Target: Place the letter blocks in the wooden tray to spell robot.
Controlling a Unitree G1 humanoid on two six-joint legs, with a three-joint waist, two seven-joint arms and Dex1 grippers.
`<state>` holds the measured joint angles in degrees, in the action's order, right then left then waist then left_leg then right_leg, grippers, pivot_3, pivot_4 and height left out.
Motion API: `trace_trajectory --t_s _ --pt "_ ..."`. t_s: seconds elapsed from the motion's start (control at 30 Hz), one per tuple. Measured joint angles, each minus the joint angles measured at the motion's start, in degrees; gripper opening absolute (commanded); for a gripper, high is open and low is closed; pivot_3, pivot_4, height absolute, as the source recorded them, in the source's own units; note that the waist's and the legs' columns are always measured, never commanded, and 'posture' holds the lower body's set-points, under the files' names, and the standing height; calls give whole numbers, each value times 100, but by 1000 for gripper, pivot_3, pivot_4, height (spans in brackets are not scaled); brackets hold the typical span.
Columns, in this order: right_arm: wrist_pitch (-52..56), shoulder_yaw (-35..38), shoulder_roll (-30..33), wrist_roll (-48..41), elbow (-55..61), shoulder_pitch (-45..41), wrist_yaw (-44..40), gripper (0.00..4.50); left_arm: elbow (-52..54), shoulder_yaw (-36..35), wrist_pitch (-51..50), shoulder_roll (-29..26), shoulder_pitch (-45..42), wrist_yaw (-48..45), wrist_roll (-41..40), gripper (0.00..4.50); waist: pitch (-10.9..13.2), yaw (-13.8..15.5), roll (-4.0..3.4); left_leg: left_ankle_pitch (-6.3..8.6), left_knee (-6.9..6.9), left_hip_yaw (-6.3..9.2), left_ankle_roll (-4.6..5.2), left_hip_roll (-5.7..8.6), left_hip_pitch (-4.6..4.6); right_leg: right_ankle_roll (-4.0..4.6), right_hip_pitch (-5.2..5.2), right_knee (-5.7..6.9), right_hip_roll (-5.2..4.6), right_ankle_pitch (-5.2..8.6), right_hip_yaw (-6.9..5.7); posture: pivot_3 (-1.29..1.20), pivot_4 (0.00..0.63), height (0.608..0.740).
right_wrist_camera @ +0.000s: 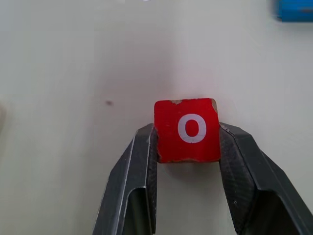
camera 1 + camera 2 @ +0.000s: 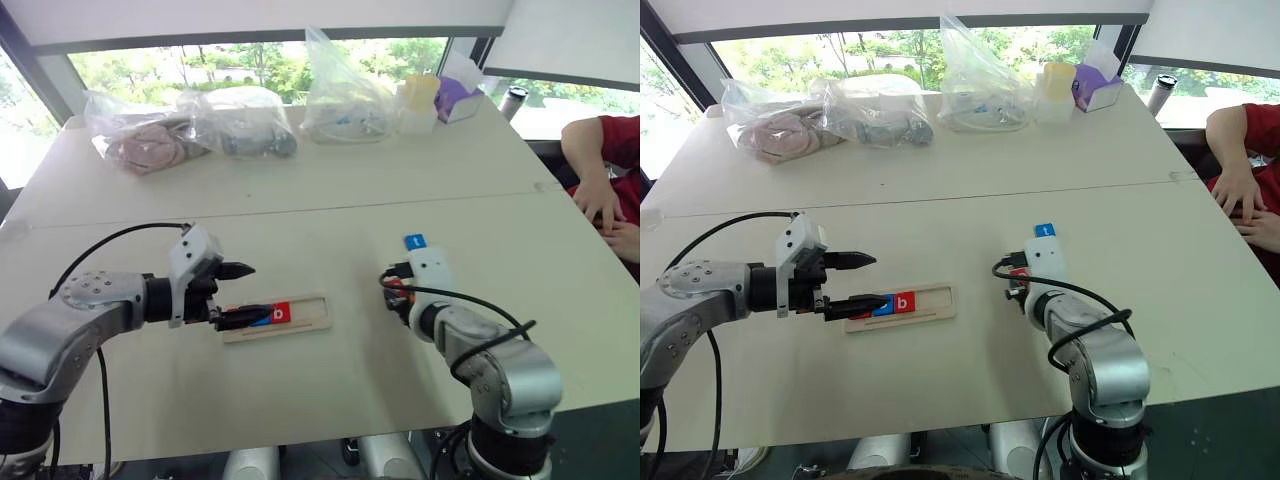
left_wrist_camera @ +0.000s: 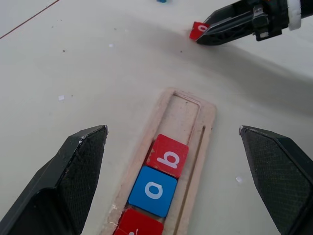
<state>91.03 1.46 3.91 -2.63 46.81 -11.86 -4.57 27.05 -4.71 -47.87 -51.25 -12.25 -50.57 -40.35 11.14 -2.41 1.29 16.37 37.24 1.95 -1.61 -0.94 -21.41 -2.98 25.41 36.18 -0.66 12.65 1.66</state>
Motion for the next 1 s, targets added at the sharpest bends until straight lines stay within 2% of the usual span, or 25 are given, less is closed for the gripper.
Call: trace_trajectory --t_s 0.1,0.3,0.33,0.47,0.57,0.67,0.73,0.8,0.83,0.93,1.0 --pt "101 65 -295 105 309 359 241 1145 -107 154 35 31 -111 -59 100 4500 0 -10 0 0 -7 -1 0 0 0 -3 2 -2 0 2 0 0 150 740" --pt "102 34 -541 132 373 431 387 4112 -173 386 143 134 -253 -160 245 4500 -2 -20 2 0 -4 -3 0 -1 5 -1 -2 -3 -2 2 1 0 150 740" --pt "102 7 -523 126 374 428 385 4473 -186 386 150 135 -253 -172 257 4500 -2 -15 3 0 -3 -2 0 -1 5 -1 -3 -3 -2 2 0 0 150 740" --pt "109 37 -108 95 379 356 249 4473 -218 385 184 106 -248 -233 283 4500 -2 -11 3 -1 2 -6 -1 3 -1 -2 -4 -10 -13 2 0 0 150 740" --pt "84 399 1282 -213 488 -7 -430 4473 -213 347 178 -148 -158 -470 235 4500 2 -17 1 0 2 -16 -1 14 -2 -6 -3 -13 -24 4 2 0 150 740" --pt "-414 1009 2175 -802 429 -204 -1542 4473 -171 293 152 -449 -107 -830 83 4500 0 -17 5 0 -9 -7 1 8 1 -6 -3 -14 -7 5 0 0 150 740" --pt "-1321 1256 2781 -1485 179 10 -2816 4473 -58 225 86 -672 -101 -1136 -92 4500 1 -15 6 3 -17 -2 6 -1 5 -5 -3 -13 6 7 -5 0 150 740" --pt "-2688 1308 3551 -1875 -449 543 -4289 4473 128 181 59 -917 -88 -1418 -225 4500 3 2 6 6 -19 3 11 -2 5 -7 -7 -12 5 16 -13 0 150 740" --pt "-3700 1268 3942 -1916 -1091 750 -5127 4473 219 171 52 -1049 -90 -1553 -285 4500 4 -4 5 7 -14 -3 12 -1 4 -6 -8 -14 2 17 -12 0 150 740" --pt "-5896 831 4586 -1574 -2697 798 -6458 4473 421 101 42 -1200 -64 -1708 -414 4500 6 -32 7 7 -1 -26 12 2 9 -7 -13 -18 -6 16 1 0 150 740" --pt "-6917 446 4664 -1301 -3587 541 -6896 4473 507 30 22 -1258 46 -1728 -476 4500 9 -68 11 6 10 -29 12 0 12 -6 -14 -12 -4 15 4 0 150 740"
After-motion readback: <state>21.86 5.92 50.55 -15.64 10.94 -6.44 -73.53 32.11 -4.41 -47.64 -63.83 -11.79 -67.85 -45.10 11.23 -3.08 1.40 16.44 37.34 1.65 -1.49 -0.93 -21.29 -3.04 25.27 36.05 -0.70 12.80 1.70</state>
